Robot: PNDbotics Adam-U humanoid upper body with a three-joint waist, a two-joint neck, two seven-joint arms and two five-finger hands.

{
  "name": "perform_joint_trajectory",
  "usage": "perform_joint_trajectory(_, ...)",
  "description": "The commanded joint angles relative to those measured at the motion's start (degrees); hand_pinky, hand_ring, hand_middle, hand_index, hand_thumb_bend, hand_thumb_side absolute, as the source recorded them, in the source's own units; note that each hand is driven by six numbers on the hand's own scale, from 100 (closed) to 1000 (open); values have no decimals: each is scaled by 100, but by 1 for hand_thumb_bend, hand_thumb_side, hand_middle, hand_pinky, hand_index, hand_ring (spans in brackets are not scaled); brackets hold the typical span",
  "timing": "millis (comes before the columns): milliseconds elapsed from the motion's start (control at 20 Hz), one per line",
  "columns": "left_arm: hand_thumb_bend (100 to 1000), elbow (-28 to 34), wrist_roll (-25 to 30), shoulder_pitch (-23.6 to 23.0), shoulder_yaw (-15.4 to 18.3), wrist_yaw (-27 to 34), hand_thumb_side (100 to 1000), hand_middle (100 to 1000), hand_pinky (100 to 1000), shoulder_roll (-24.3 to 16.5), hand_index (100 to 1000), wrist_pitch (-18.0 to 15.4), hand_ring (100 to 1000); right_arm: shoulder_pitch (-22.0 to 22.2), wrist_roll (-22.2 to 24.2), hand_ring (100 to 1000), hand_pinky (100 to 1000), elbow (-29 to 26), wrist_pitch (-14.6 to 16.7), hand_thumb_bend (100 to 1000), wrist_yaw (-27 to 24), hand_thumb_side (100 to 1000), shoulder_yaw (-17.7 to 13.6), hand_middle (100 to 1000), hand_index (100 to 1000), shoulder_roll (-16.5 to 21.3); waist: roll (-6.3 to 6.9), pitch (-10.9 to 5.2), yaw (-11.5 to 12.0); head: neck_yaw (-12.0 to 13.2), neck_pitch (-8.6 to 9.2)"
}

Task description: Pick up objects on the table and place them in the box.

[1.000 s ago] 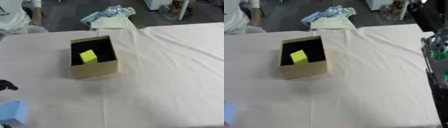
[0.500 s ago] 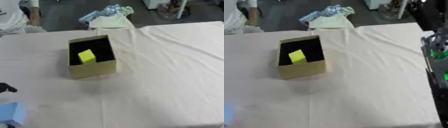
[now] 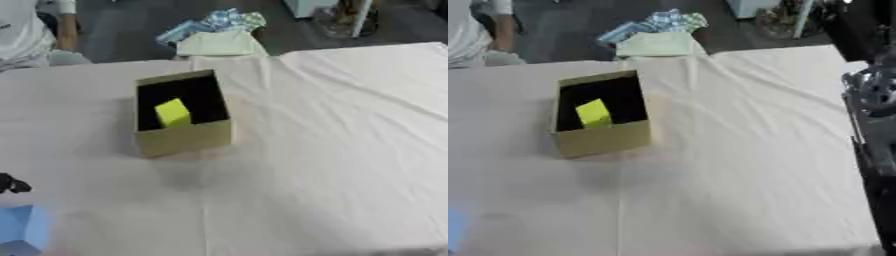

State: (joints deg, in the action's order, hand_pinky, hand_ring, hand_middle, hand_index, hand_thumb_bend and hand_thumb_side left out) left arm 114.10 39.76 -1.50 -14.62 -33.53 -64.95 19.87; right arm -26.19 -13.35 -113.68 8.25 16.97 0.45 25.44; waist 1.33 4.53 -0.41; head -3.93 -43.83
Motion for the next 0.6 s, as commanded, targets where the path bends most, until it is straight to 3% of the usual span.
perform_joint_trajectory(50, 849, -6, 123, 73, 51, -130, 423, 821, 802, -61, 928, 134, 863, -82, 2, 742, 812, -91, -9, 100, -24, 735, -10, 586, 850, 70, 4, -43, -11, 3, -29)
perform_joint_trajectory(600, 757, -450, 22, 301, -120, -196, 411, 705, 670, 196, 865, 305, 746, -65, 7, 740, 811, -91, -27, 100, -44, 737, 7, 581, 850, 44, -4, -12, -68, -1, -29)
